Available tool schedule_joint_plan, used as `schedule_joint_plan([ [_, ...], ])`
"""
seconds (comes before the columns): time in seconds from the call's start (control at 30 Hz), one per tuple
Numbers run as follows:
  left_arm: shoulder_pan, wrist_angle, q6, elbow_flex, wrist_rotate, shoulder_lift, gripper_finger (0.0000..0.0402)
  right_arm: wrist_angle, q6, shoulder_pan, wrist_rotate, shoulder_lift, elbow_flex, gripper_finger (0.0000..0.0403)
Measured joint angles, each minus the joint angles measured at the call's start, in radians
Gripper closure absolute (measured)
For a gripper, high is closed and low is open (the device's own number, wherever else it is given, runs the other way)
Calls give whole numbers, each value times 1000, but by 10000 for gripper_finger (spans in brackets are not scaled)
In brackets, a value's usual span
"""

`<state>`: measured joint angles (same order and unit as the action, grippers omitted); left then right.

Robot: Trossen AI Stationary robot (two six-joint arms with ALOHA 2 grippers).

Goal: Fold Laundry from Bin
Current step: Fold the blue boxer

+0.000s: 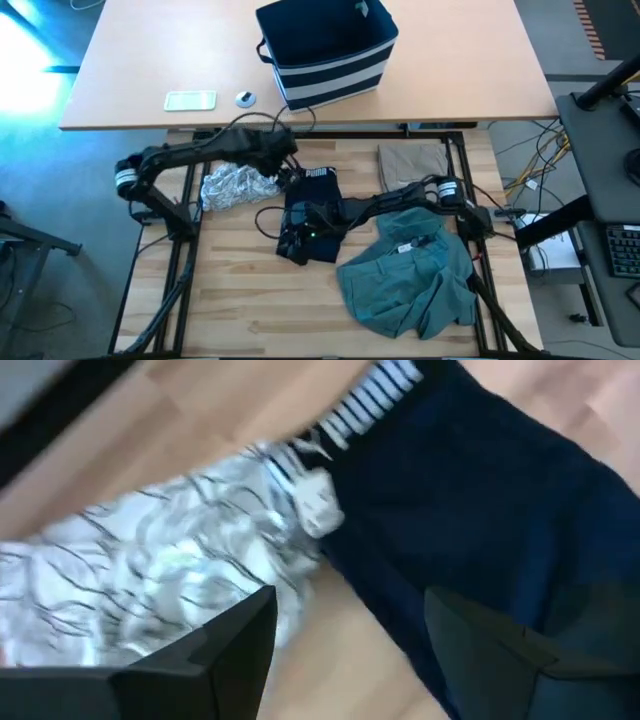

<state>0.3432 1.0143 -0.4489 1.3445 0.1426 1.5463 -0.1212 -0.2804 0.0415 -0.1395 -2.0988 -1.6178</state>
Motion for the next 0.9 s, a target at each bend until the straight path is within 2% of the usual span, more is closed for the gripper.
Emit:
schedule_joint_plan([
  [0.2,-130,-69,-110,-126,-2,-59,164,-469,125,12,40,132,-64,154],
  [0.37,-291,-264,-220,-262,-37,-55,164,-654,133,4,186,291,22,151],
  [0.53,-392,-474,-325,-363,-30,3,164,-551,17,-1,192,378,196,156],
  [0.63,-411,-455,-331,-384,-4,61,164,-399,-66,10,193,375,292,158],
  [0.77,-424,-385,-331,-419,-3,134,164,-217,-152,33,195,292,344,158],
  [0.9,-450,-396,-331,-462,-3,173,164,-216,-178,50,192,173,291,158],
])
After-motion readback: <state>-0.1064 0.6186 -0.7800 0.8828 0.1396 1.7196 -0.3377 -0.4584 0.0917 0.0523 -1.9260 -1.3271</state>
